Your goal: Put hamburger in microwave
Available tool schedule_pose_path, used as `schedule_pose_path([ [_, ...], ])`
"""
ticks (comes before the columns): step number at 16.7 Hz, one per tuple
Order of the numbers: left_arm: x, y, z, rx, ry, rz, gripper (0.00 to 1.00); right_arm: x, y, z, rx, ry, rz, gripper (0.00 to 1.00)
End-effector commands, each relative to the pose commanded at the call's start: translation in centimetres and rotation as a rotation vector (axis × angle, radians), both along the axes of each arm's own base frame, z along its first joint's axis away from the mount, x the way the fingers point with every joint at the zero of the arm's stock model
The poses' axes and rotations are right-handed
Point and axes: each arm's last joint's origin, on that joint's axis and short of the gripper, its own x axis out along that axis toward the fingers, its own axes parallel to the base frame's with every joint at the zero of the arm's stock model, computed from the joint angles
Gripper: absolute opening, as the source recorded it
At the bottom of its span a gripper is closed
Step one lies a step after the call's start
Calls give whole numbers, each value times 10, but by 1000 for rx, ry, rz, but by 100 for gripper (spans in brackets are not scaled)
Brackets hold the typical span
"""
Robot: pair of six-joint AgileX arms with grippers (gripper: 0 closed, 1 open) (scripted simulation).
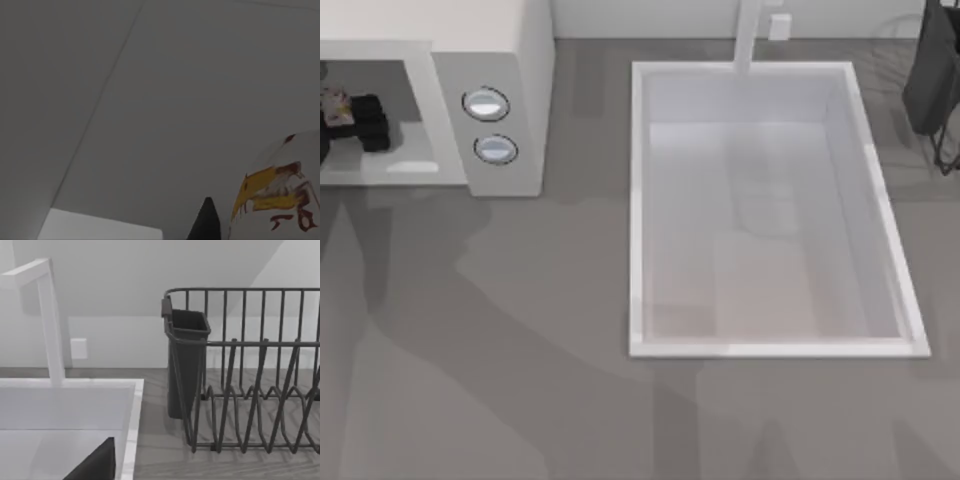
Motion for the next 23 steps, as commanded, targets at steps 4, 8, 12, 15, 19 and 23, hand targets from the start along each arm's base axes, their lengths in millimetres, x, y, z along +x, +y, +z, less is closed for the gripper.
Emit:
schedule_pose_path([
  [4,0,0,0,0,0,0,23,0,0,0,0,0,0,100],
  [8,0,0,0,0,0,0,53,0,0,0,0,0,0,100],
  [12,0,0,0,0,0,0,83,0,0,0,0,0,0,100],
  [15,0,0,0,0,0,0,100,0,0,0,0,0,0,100],
  [19,0,0,0,0,0,0,100,0,0,0,0,0,0,100],
  [23,-42,-9,-3,-8,51,6,100,0,0,0,0,0,0,100],
])
